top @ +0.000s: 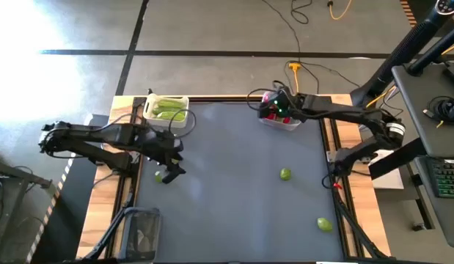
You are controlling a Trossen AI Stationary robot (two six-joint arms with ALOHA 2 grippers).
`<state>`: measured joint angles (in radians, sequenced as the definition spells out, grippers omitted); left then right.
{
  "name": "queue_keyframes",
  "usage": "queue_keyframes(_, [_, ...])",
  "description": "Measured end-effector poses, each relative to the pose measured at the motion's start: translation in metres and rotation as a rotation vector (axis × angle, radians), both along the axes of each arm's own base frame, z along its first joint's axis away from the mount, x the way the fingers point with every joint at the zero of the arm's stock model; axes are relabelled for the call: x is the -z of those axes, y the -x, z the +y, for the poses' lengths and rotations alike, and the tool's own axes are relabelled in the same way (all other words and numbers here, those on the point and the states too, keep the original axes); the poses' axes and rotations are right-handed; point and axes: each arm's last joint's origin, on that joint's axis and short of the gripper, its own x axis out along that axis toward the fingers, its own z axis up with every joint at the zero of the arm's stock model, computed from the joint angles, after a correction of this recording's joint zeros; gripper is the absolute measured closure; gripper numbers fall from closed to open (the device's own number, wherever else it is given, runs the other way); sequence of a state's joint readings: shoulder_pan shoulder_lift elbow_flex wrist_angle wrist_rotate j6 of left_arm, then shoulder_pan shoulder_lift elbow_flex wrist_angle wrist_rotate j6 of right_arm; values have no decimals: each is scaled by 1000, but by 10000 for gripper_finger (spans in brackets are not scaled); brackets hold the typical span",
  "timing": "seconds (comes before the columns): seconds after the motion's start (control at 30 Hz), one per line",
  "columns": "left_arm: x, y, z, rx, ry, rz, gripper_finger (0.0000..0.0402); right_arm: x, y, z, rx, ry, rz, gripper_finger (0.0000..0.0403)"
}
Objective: Sort produce into baskets
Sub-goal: Put the top left lime into the black bin
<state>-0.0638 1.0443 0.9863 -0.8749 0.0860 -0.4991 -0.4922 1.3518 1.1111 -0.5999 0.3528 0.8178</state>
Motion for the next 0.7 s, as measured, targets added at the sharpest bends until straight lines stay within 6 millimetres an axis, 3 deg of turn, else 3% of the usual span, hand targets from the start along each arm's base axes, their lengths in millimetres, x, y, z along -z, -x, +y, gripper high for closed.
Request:
queue_keyframes(0.17, [21, 0, 4, -134, -87, 234, 77, -42, -9, 49, -218, 88, -68, 34])
queue_keyframes(0.33, [37, -8, 14, -303, -87, 371, 29, -60, -1, 105, -408, 83, -112, 35])
queue_keyframes(0.53, [75, -19, 44, -596, -38, 532, 24, -60, 19, 157, -587, 45, -104, 35])
queue_keyframes(0.7, [109, -10, 60, -895, -36, 623, 37, -58, 27, 180, -655, 15, -129, 35])
